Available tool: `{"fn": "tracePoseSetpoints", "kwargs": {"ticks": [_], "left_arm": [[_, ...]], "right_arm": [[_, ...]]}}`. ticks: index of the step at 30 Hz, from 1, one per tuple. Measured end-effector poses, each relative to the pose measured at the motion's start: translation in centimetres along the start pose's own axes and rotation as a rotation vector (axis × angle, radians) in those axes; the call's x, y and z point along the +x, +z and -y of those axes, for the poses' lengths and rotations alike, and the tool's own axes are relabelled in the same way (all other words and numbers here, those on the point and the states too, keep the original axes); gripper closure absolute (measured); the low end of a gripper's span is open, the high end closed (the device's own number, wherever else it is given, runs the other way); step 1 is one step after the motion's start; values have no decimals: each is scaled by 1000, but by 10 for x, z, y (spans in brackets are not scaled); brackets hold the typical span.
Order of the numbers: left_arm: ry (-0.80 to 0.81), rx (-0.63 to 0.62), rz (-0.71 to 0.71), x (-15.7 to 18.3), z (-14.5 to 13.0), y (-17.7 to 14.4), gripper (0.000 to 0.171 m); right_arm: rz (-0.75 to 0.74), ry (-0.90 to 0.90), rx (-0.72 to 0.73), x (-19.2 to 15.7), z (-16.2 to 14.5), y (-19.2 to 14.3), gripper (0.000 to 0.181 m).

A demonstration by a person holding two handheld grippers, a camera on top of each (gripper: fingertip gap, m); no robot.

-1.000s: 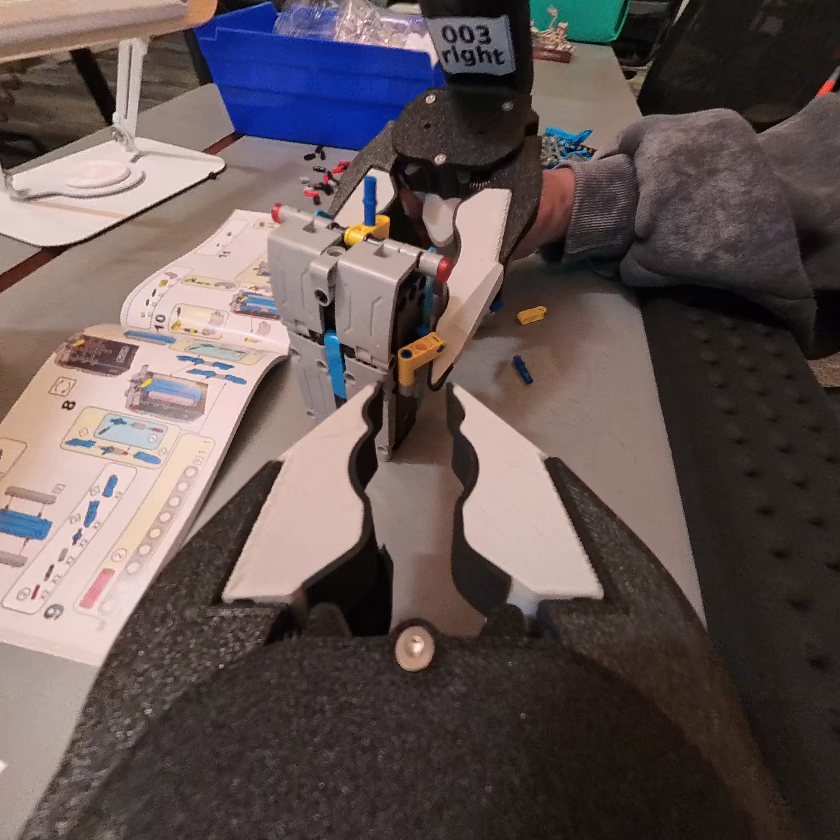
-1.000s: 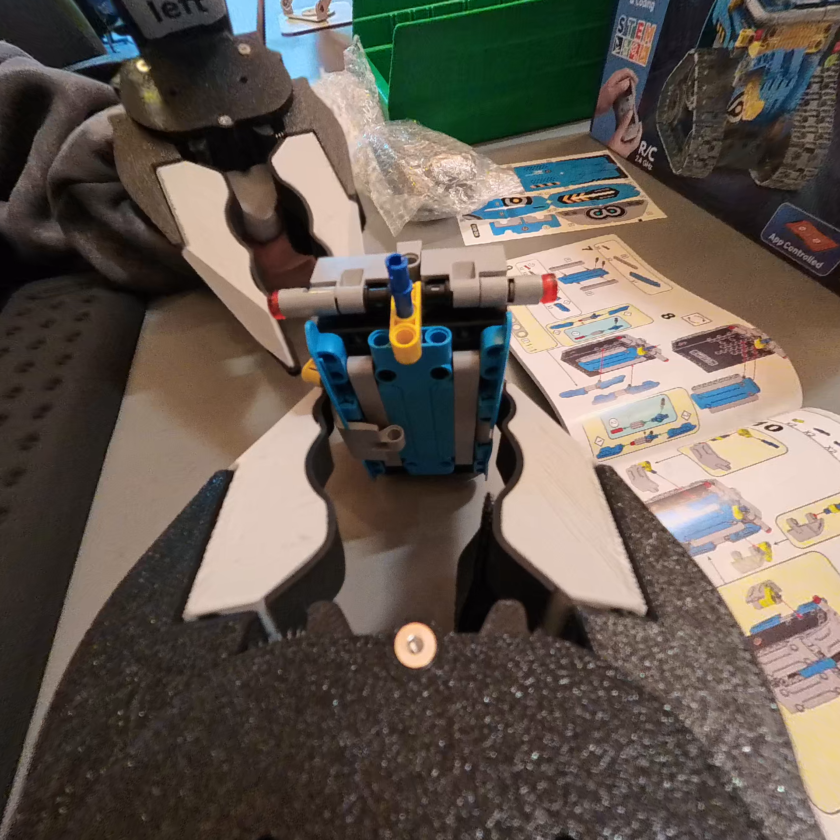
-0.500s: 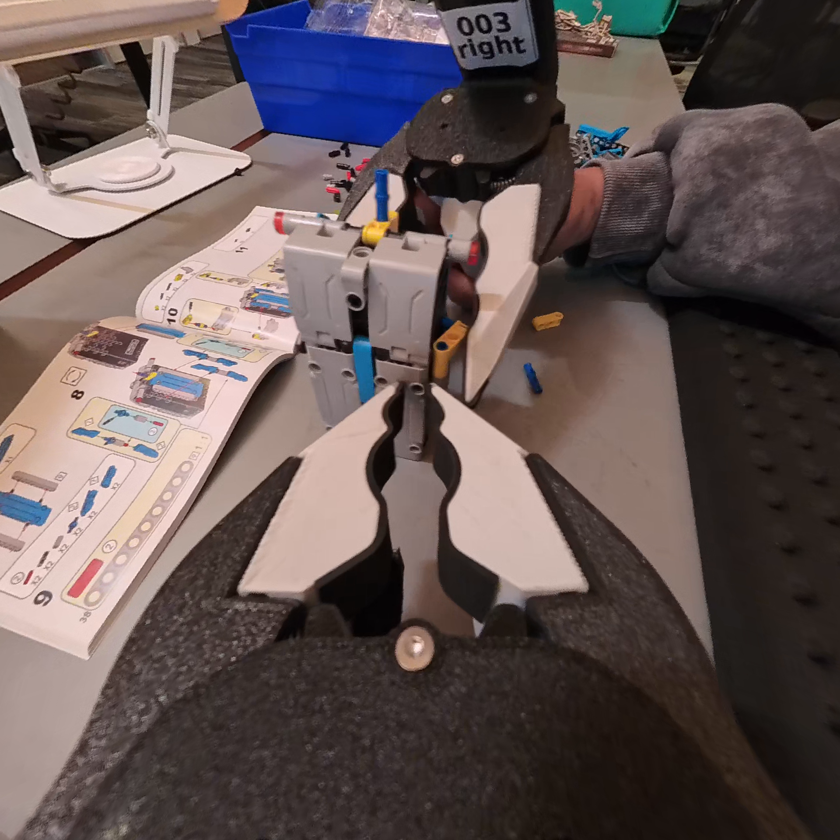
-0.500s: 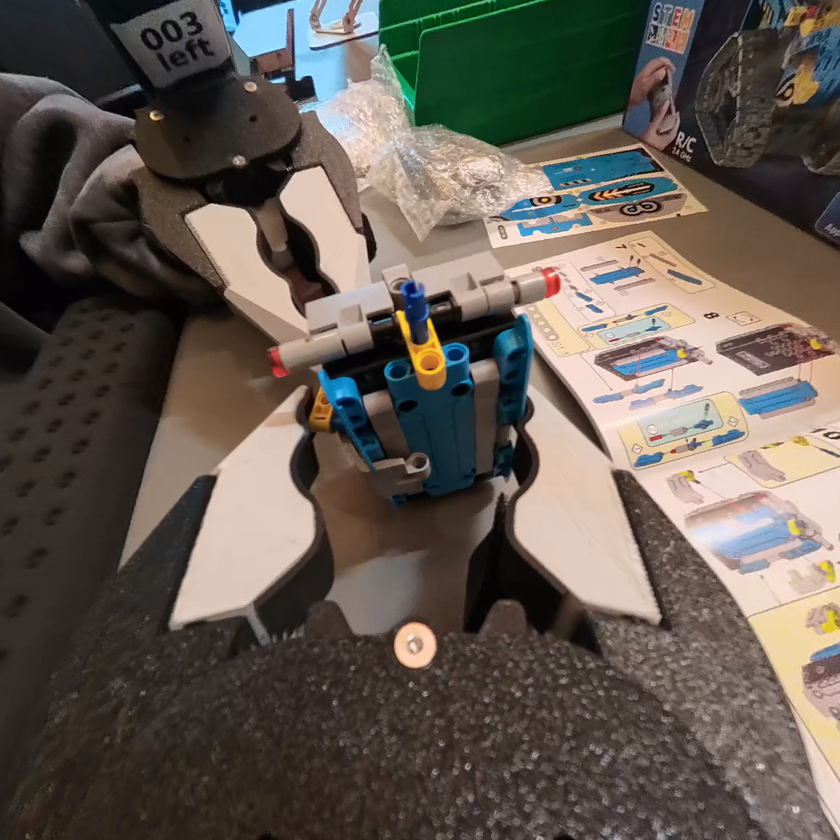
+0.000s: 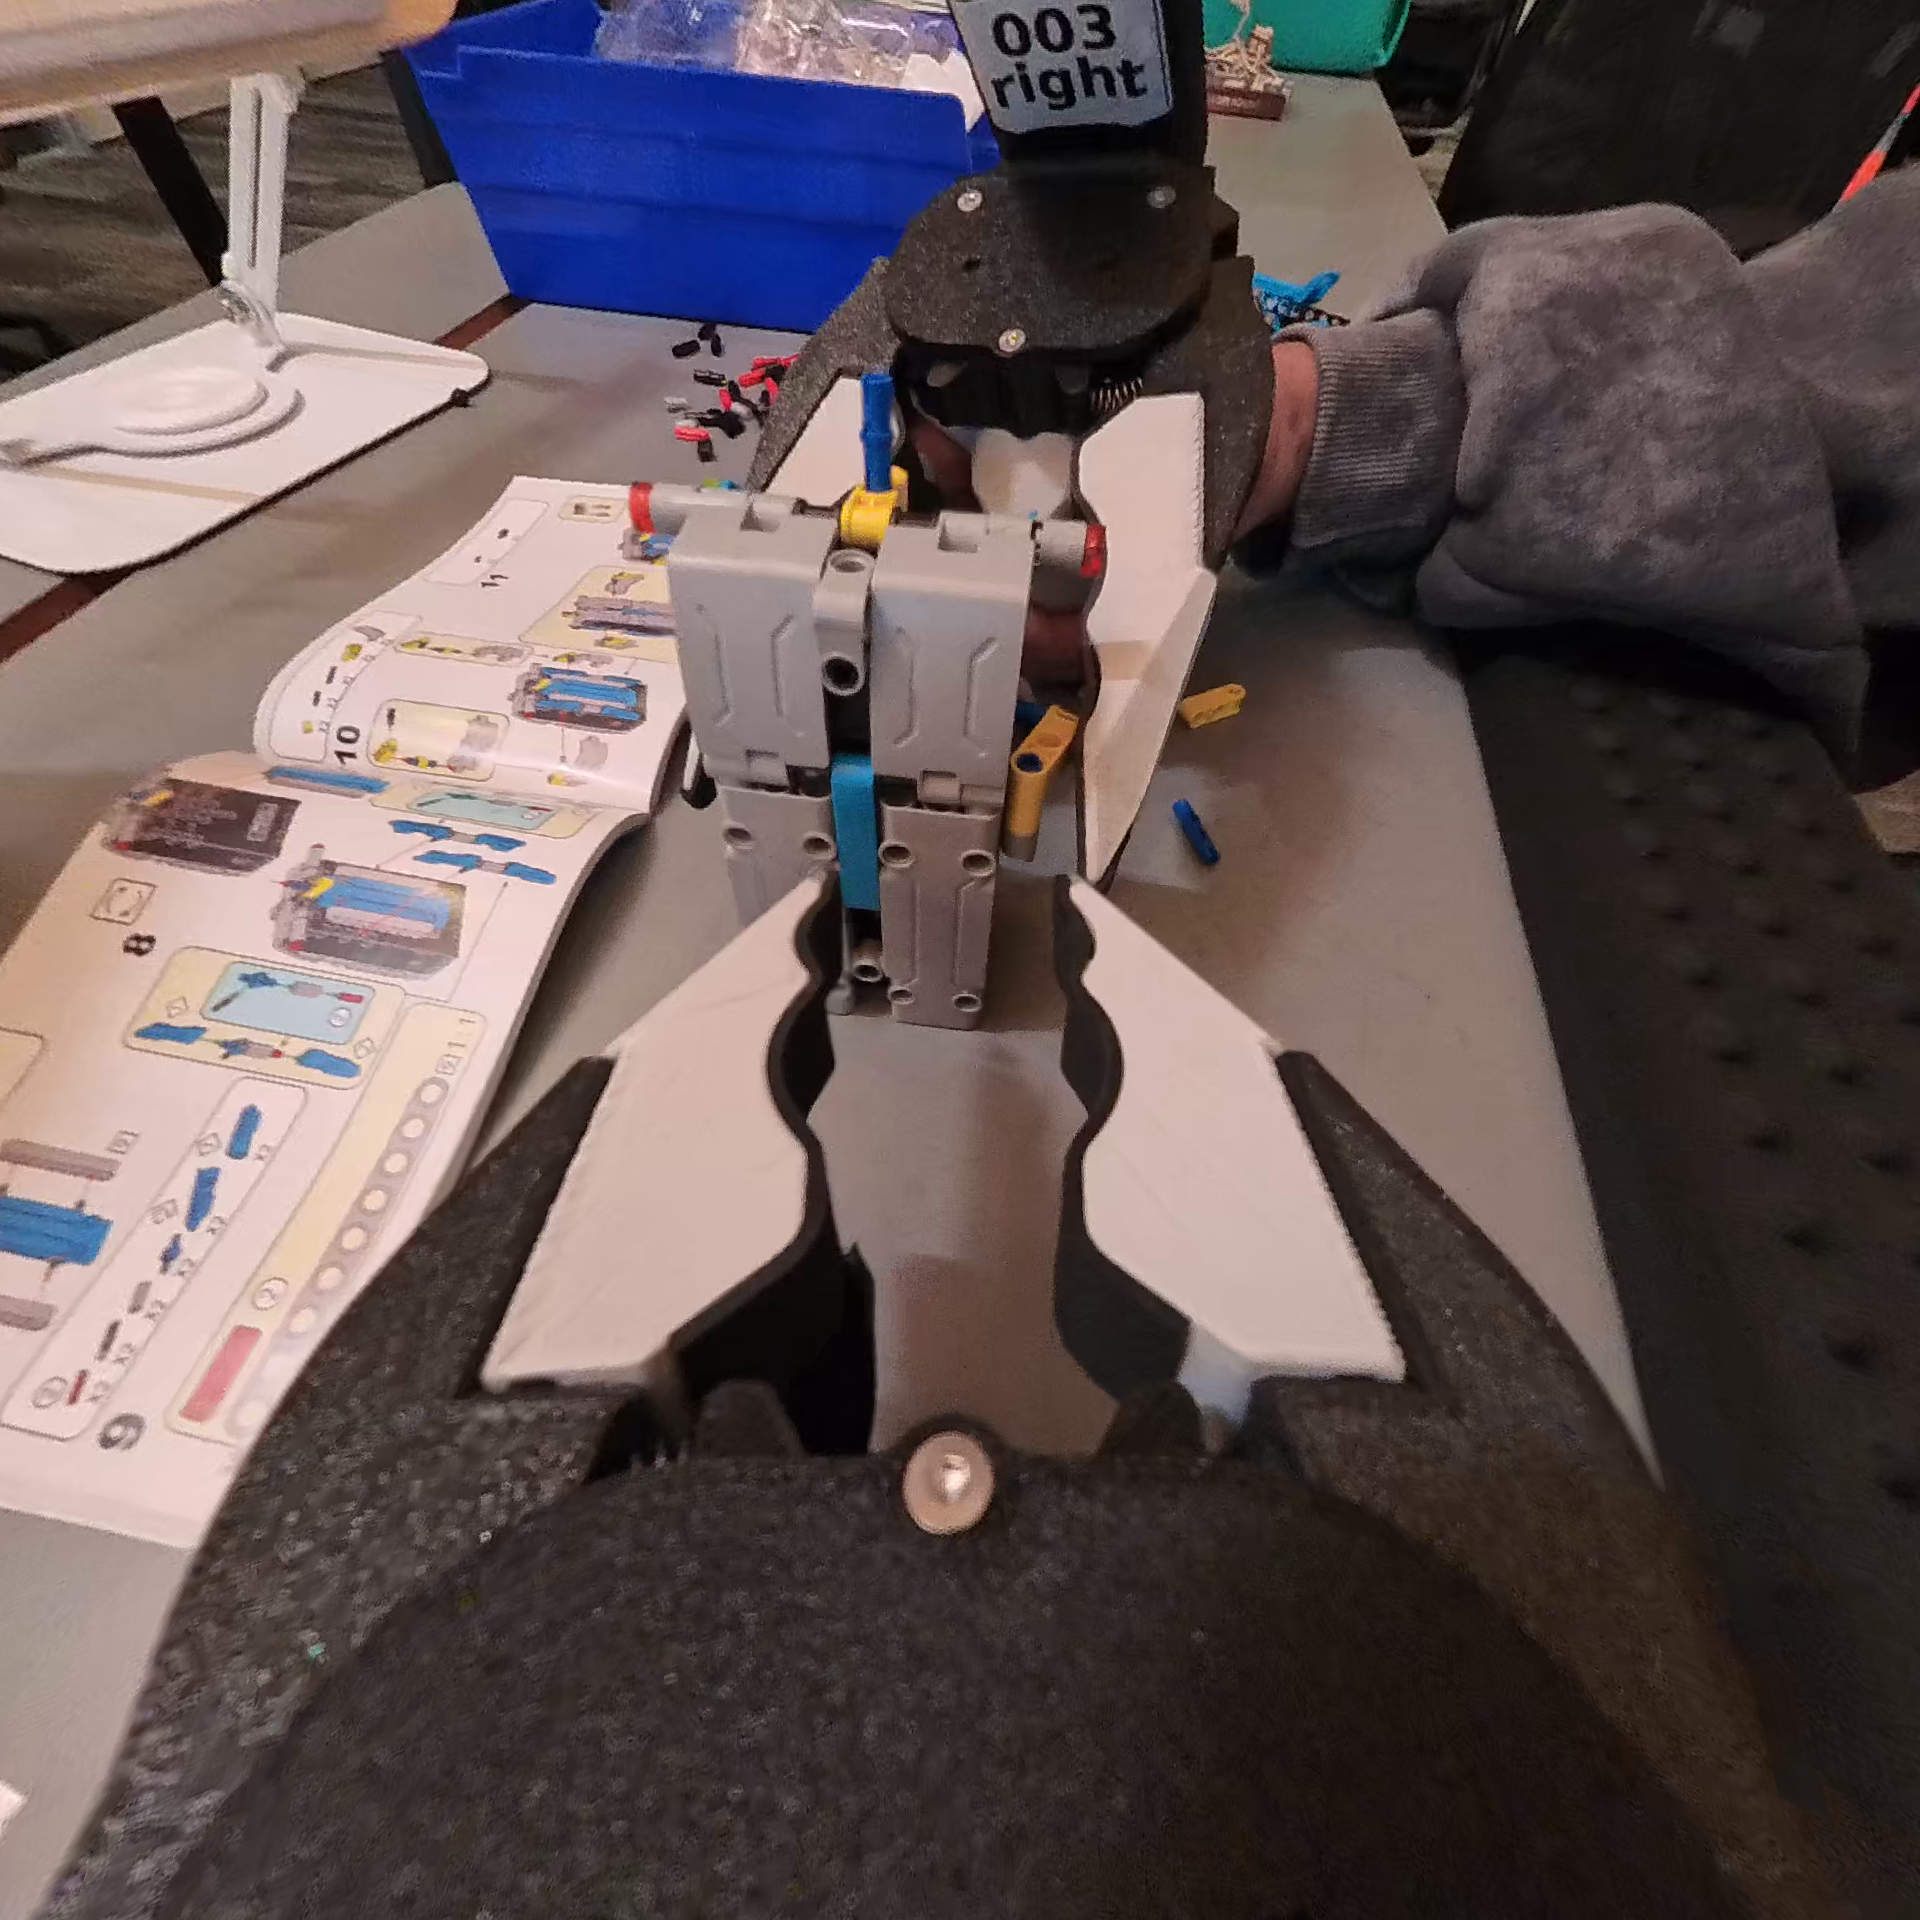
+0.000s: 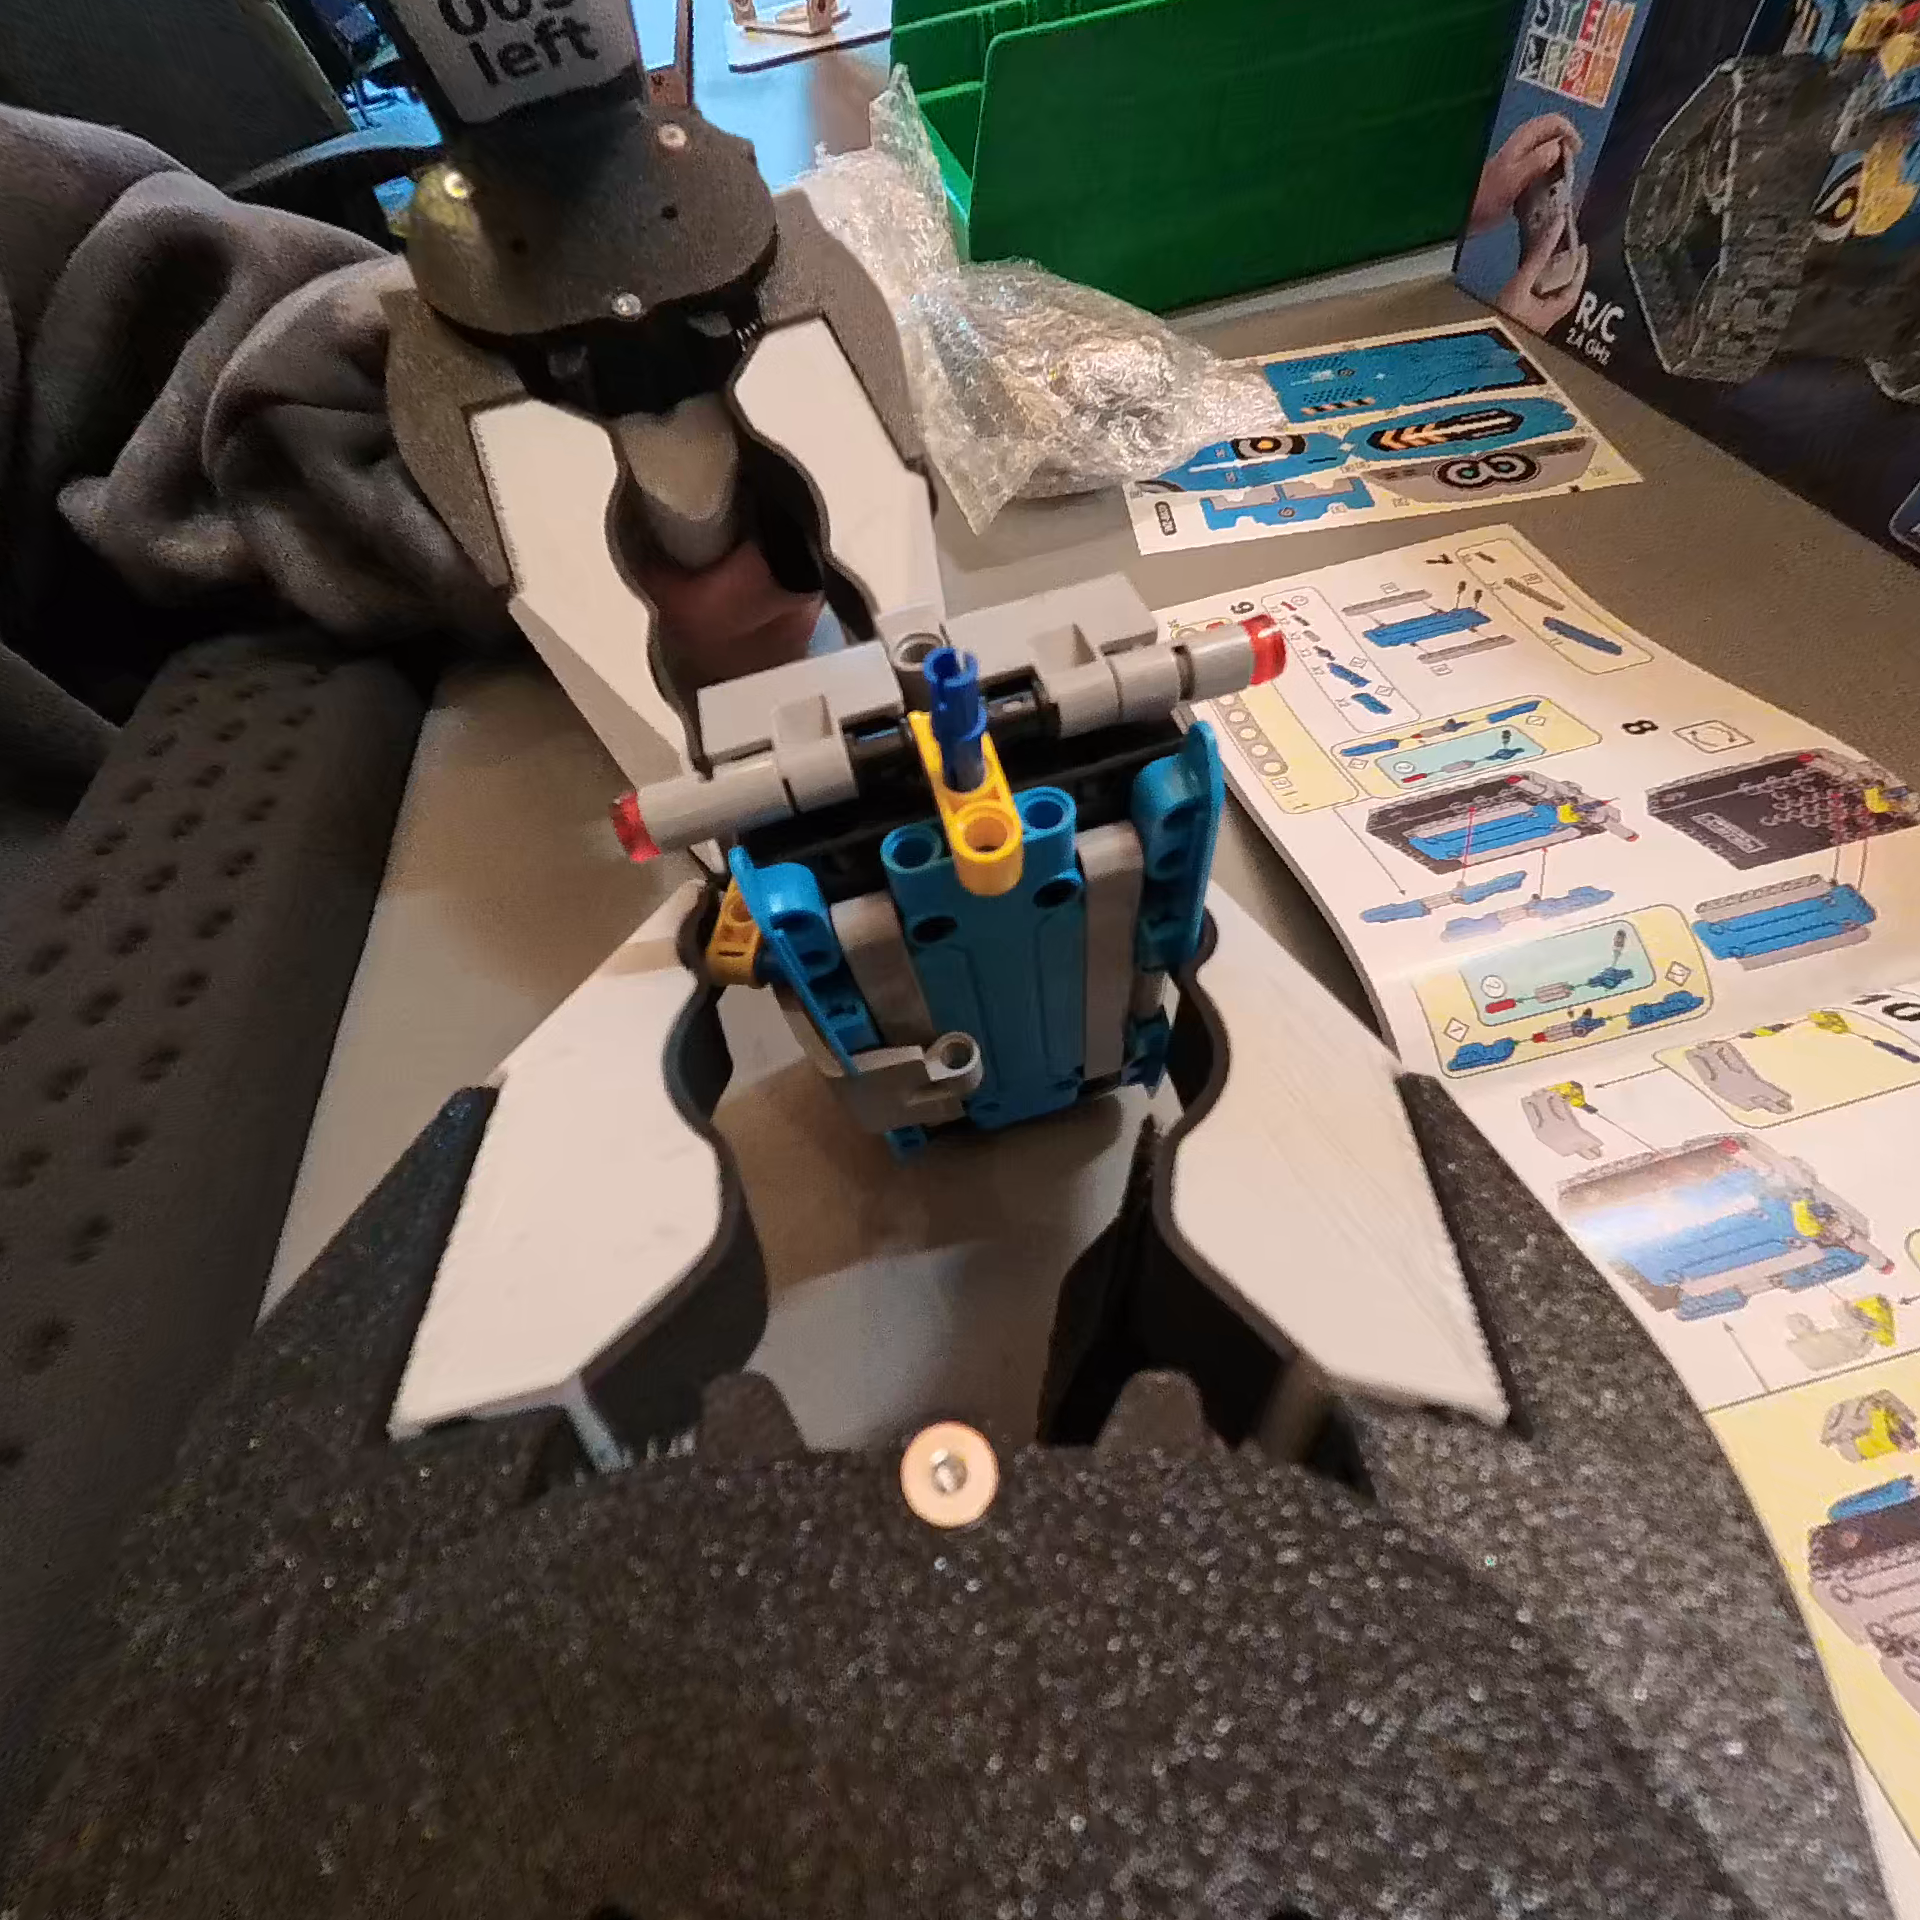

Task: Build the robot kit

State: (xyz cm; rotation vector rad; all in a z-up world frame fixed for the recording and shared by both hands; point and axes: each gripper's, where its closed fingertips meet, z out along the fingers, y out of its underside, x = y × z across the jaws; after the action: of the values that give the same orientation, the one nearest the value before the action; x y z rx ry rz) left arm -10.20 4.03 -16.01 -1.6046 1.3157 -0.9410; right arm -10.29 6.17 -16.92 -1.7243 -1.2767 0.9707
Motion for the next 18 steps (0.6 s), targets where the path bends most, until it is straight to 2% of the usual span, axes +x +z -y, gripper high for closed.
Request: {"fn": "tracePoseSetpoints", "kwargs": {"ticks": [2, 4, 6, 9, 11, 13, 18], "left_arm": [[43, -11, 33, -6, 1, -1, 132], [75, 9, 22, -3, 8, -6, 146], [69, 35, -11, 7, 18, -15, 149], [77, 26, -67, 27, 22, -14, 149], [67, 7, -82, 36, 20, -6, 142], [54, -16, -66, 35, 15, 1, 134], [29, -9, -56, 31, 14, 1, 133]], "right_arm": [[-12, 5, -8, 1, 0, 0, 95], [-23, 8, -13, 2, -1, -1, 95], [-31, 3, -19, 3, -2, -2, 95], [-37, -5, -21, 3, -2, -3, 95], [-40, -15, -22, 3, -2, -2, 95], [-43, -23, -21, 3, -2, -1, 95], [-67, -51, -37, 5, -4, -3, 95]]}}
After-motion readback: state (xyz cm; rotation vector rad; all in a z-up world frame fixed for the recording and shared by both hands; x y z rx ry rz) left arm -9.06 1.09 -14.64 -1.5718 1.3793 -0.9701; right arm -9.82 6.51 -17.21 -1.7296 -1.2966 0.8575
